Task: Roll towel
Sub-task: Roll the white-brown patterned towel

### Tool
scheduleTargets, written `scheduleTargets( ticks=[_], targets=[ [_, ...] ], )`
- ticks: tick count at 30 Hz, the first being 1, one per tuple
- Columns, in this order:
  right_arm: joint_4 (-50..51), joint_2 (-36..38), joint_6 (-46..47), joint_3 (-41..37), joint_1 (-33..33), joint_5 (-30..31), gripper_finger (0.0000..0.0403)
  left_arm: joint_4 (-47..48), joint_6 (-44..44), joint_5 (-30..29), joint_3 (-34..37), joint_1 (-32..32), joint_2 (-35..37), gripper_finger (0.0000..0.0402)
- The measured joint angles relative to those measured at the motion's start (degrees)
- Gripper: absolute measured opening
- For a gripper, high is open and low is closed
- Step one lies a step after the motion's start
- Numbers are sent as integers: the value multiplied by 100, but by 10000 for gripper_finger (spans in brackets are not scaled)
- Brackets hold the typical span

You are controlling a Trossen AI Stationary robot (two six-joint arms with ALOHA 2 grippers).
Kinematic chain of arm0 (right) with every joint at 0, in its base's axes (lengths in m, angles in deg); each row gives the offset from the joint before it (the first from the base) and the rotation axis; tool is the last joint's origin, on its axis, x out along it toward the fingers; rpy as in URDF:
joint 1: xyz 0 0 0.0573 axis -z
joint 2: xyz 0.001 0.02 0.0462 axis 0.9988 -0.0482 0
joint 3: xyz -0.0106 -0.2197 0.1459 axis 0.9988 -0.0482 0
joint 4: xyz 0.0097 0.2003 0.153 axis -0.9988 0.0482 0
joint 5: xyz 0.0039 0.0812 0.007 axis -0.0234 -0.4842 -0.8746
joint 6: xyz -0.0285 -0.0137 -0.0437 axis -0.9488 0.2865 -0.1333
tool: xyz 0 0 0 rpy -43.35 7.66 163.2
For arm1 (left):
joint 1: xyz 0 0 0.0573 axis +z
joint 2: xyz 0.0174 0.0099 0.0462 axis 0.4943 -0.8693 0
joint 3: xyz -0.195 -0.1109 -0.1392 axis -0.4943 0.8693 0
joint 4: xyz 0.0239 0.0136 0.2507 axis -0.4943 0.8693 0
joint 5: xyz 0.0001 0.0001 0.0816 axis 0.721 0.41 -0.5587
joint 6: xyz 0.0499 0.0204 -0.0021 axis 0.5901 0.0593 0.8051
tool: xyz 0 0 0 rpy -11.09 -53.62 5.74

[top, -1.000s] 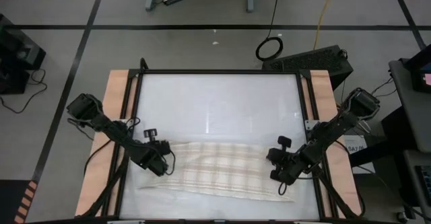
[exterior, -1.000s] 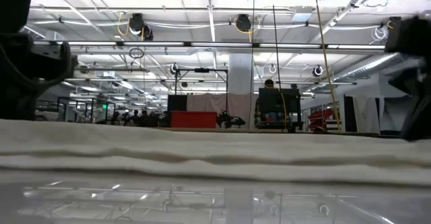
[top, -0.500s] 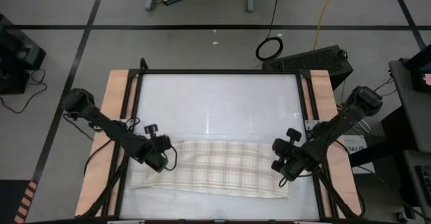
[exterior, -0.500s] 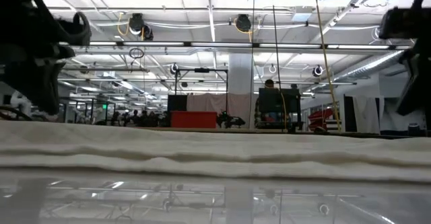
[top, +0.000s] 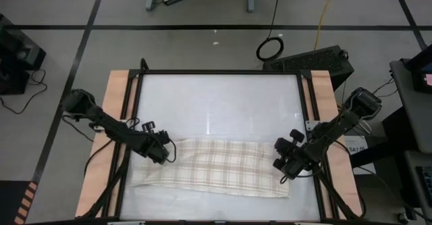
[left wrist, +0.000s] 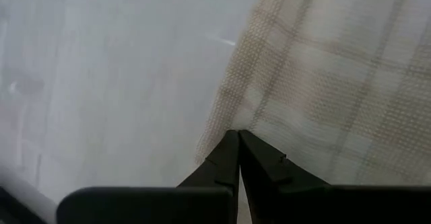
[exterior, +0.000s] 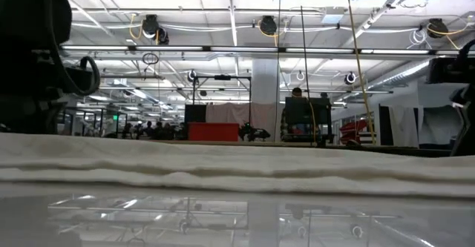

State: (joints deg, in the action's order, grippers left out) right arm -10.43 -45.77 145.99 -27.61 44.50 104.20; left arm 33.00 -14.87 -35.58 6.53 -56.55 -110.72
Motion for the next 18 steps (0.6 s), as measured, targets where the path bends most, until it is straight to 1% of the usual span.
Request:
scheduleTargets(
  ticks=[5, 10, 14, 16, 18],
  targets=[
    [225, 4, 276, -72, 1, 26, 0, -36, 334, -300, -8, 313, -10, 19],
    [582, 7, 605, -74, -3, -233, 0, -328, 980, -765, -17, 841, -13, 19],
    [631, 36, 727, 8, -87, -192, 0, -110, 1037, -1196, -215, 1176, -8, 19],
    [750, 90, 725, 177, -94, -118, 0, 219, 1006, -1193, -425, 1246, 32, 19],
    [941, 170, 670, 385, -88, -76, 0, 553, 942, -941, -674, 1251, 51, 19]
  ],
)
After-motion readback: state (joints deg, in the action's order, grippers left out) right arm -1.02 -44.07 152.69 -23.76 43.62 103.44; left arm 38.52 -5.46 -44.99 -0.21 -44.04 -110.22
